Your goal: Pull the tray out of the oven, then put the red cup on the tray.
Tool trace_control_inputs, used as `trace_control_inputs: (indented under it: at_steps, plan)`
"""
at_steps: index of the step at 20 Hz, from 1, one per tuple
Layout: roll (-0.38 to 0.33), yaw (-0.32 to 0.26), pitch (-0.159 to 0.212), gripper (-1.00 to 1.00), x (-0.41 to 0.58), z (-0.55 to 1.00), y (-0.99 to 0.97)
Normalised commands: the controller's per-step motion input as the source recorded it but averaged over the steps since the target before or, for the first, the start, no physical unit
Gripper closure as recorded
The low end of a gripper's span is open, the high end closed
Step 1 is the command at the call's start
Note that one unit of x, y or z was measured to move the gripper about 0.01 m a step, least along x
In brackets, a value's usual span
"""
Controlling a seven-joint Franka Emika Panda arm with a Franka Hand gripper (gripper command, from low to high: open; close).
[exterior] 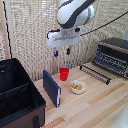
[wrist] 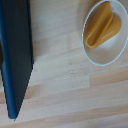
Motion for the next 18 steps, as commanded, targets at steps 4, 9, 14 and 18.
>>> trace_control_inputs:
  at_steps: [4,9,14,18]
  plan:
    - [-0.324,0.096,-0.007,-1.00,0.018,-0.04,0.20]
    - [-0.375,0.131,-0.022,-1.00,0.021,0.00,0.00]
    - [-0.375,0.134,-0.021,-1.00,0.001,0.00,0.00]
    - [-0.366,0.144,-0.047,-1.00,0.001,0.00,-0.03]
